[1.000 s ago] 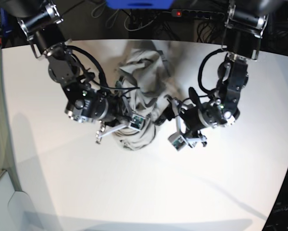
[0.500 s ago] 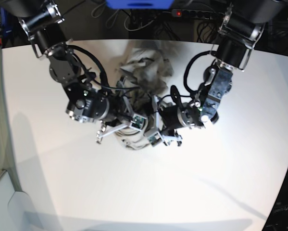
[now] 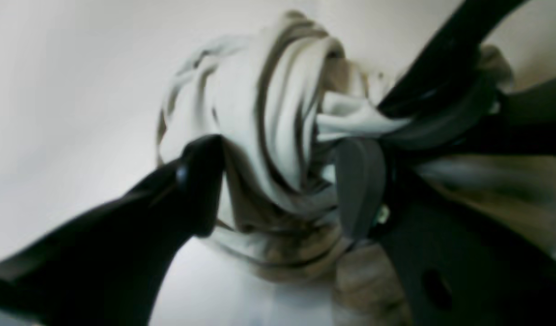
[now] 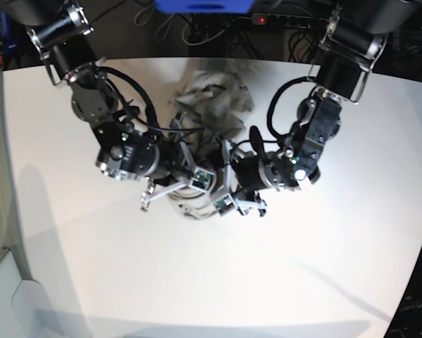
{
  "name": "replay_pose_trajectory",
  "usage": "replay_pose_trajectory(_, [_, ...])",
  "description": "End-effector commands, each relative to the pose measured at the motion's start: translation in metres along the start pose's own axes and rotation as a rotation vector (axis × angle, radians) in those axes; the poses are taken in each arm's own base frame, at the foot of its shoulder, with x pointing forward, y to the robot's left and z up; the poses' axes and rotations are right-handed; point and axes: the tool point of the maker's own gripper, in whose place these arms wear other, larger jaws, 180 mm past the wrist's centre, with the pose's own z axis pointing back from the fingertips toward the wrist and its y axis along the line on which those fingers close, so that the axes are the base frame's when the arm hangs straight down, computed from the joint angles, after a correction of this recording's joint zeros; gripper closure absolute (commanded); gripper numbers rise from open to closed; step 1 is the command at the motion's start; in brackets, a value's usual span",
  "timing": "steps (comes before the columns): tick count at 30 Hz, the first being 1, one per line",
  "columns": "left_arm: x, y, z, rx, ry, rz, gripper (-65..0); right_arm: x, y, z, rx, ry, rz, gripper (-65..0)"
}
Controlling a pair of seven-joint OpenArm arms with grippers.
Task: Layout the t-shirt on the table in an organized manner, then fold the t-shirt properly
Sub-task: 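Hold the shirt bundle with both grippers and press them together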
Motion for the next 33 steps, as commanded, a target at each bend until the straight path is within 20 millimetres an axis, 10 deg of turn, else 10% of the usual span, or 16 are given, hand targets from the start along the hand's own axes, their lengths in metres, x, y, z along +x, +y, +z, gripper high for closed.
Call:
replay_pose_trajectory(1, [0.024,0.002,0.000,-0.005,-0.071,-0.010,-38.2,0.016,-0.011,0.006,-0.027,-0.057,0.005,-0.5])
replay_pose_trajectory(15, [-0.007,-0.024,-0.049,-0.036,0.021,0.007,-37.8,0.026,-0.010,0.008,-0.029,-0.084,0.006,-0.5])
replay_pose_trajectory(23, [-0.001,-0.008,-0.046,0.002,0.010,0.023,-8.0,0.032,-0.011,0.012,-0.039,-0.100,0.013,-0.5])
replay_pose_trajectory(33, [-0.009,0.035,-0.023,0.119,-0.019,0.121,-6.2,0.017,-0.014,0.013,-0.045,-0.069,0.022,-0.5])
